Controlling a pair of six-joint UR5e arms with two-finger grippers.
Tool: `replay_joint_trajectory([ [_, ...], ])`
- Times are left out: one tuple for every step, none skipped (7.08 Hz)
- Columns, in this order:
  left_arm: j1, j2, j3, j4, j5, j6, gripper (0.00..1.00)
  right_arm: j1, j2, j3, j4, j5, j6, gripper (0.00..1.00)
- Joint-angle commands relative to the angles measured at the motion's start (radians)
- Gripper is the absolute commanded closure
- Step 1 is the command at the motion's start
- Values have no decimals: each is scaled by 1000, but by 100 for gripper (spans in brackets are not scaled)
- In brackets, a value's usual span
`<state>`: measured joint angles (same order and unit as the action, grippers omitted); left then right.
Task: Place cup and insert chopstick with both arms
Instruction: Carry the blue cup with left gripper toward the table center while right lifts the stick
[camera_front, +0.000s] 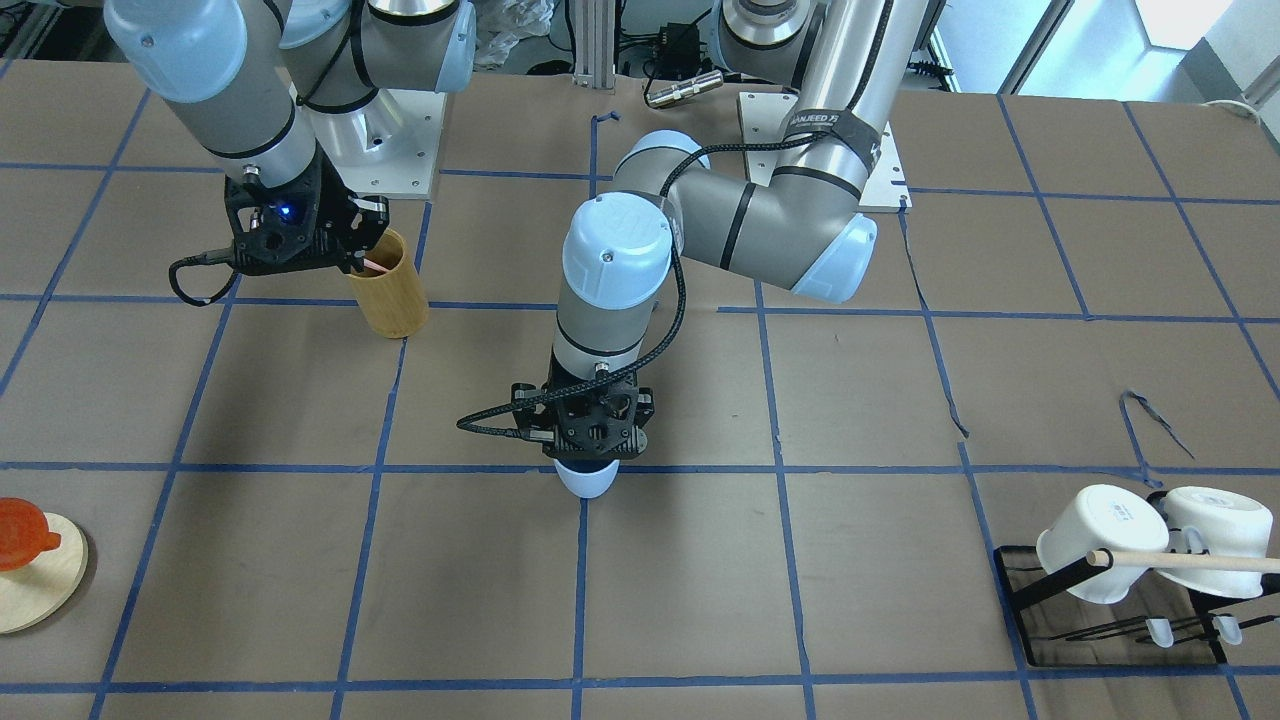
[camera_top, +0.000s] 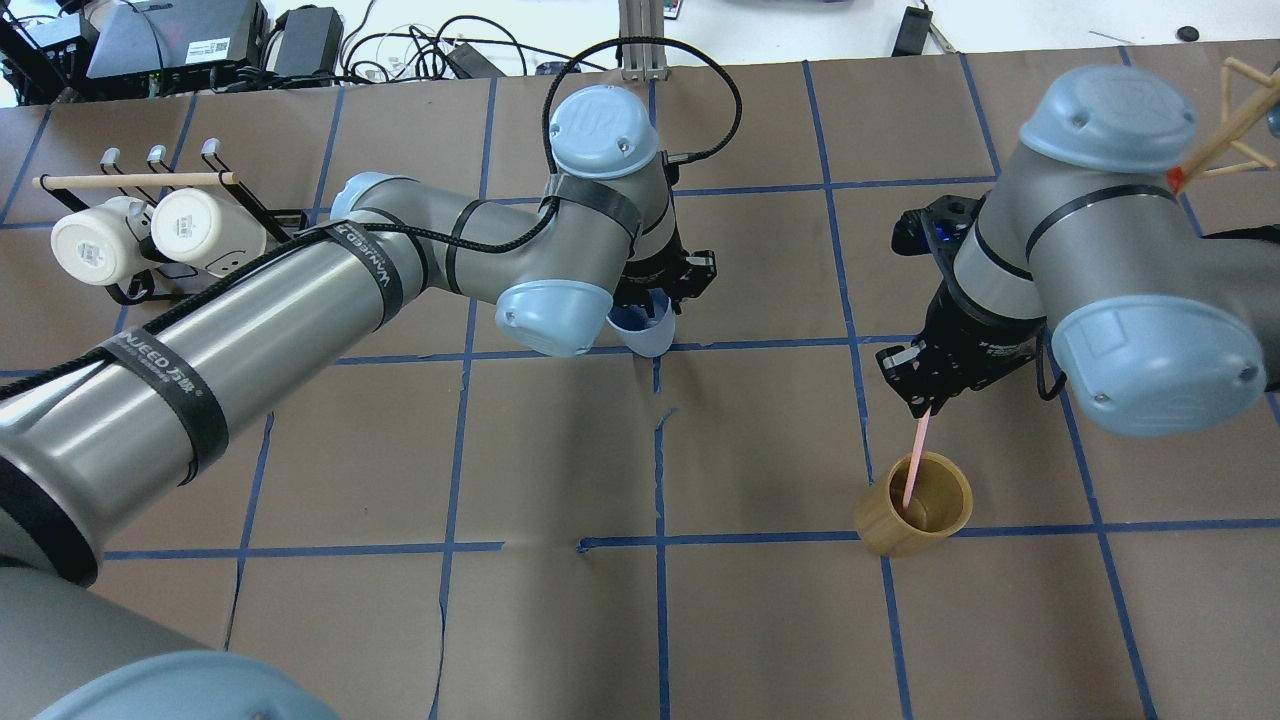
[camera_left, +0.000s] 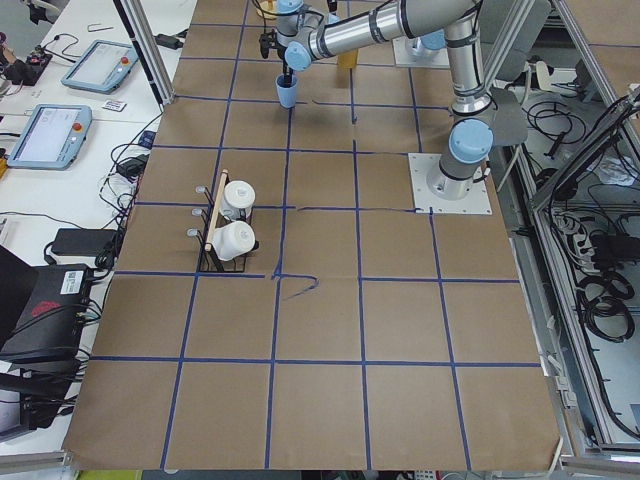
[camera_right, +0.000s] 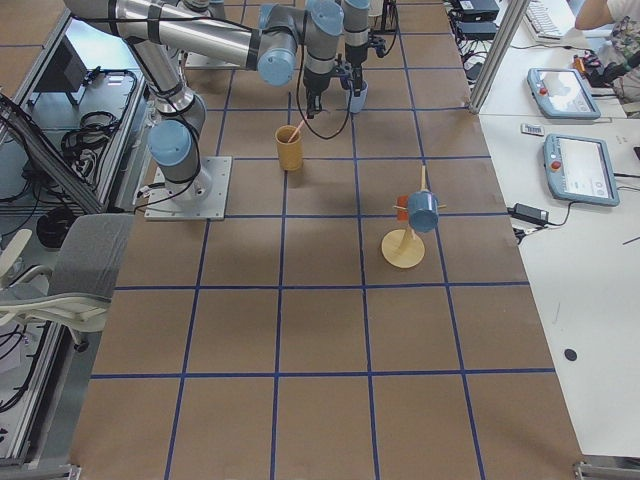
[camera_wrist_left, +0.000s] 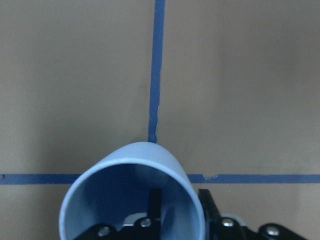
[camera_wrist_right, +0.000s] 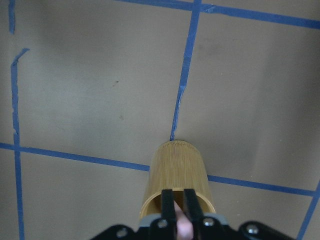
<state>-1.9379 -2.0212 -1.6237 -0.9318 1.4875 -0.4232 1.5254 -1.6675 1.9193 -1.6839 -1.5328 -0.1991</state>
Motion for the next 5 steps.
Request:
replay_joint_trajectory([
  [64,103,16,-94,49,118,0,1,6,-97,65,0,1,100],
  [107,163,16,-199,53,160,0,2,6,-139,96,0,3,100],
  [137,229,16,-282,53,162,0,2,6,-182,113,0,4,100],
  [184,304,16,-377,75,164,0,2,8,-222,140,2,4,100],
  [239,359,5,-482,89,206,0,4,8,-261,138,8,4,100],
])
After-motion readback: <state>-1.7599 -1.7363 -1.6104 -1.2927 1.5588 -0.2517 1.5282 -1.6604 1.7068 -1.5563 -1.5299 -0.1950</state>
